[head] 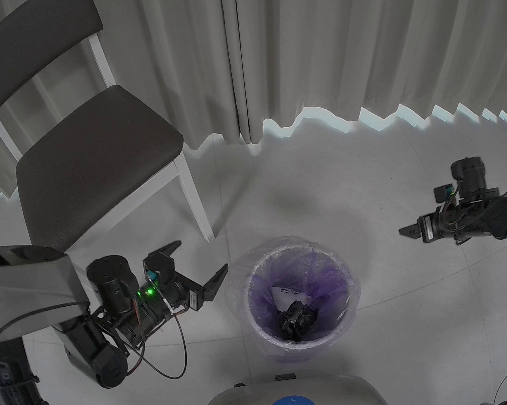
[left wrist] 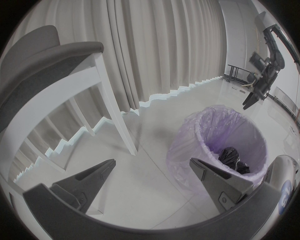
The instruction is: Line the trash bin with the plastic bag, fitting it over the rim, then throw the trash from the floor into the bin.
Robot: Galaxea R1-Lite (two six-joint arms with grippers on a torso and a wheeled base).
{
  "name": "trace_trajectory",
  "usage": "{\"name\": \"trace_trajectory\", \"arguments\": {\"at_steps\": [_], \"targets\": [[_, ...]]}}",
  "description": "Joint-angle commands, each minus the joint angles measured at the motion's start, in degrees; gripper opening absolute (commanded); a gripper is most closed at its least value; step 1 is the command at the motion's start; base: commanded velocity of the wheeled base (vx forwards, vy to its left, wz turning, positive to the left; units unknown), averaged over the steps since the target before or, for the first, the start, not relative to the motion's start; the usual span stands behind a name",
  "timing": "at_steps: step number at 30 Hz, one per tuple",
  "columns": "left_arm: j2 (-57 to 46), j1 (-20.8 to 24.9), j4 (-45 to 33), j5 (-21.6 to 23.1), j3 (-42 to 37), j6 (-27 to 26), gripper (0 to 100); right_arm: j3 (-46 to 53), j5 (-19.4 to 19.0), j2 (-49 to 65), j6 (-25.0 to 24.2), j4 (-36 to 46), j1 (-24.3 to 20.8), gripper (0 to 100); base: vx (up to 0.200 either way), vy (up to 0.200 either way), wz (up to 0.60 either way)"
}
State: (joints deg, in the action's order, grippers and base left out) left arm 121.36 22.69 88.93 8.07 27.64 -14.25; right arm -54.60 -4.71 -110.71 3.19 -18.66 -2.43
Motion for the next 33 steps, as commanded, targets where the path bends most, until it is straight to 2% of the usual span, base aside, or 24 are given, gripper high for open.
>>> {"name": "trace_trajectory", "arguments": {"at_steps": [1,3,7,12,16,22,24,27,30,33], "targets": [[-14.8,-3.0,0.7,1.0,0.1,1.0,100,6.2,1.6,19.7,0.1,-6.2,2.6,100,0.000,0.000,0.00],[-17.8,-5.6,0.2,1.0,0.7,1.0,100,5.7,1.8,23.2,0.1,-6.4,3.0,100,0.000,0.000,0.00],[-25.6,-13.5,-4.2,-1.4,6.6,0.6,100,2.1,1.6,29.9,-0.1,-6.6,5.2,100,0.000,0.000,0.00],[-38.0,-19.2,-18.9,-1.7,12.9,1.4,100,0.1,1.8,36.4,-0.7,-8.1,6.5,100,0.000,0.000,0.00],[-49.2,-19.7,-29.8,-2.4,14.2,4.1,100,1.0,2.1,43.7,-2.6,-9.9,6.5,100,0.000,0.000,0.00],[-67.5,-19.6,-47.5,-2.5,13.6,4.8,100,2.4,6.1,57.0,-5.7,-8.4,6.6,100,0.000,0.000,0.00],[-74.1,-19.6,-55.2,-2.5,13.9,4.8,100,2.5,6.4,62.7,-5.7,-5.0,6.6,100,0.000,0.000,0.00],[-81.9,-19.6,-65.7,-2.5,15.7,4.8,100,0.7,6.1,70.3,-5.7,4.5,6.5,100,0.000,0.000,0.00],[-88.7,-20.0,-76.3,-3.6,19.6,4.8,100,-4.4,5.5,76.3,-5.7,16.0,6.0,100,0.000,0.000,0.00],[-92.8,-19.8,-85.3,-6.3,25.7,4.8,100,-11.2,5.1,78.2,-5.7,24.2,5.9,100,0.000,0.000,0.00]]}}
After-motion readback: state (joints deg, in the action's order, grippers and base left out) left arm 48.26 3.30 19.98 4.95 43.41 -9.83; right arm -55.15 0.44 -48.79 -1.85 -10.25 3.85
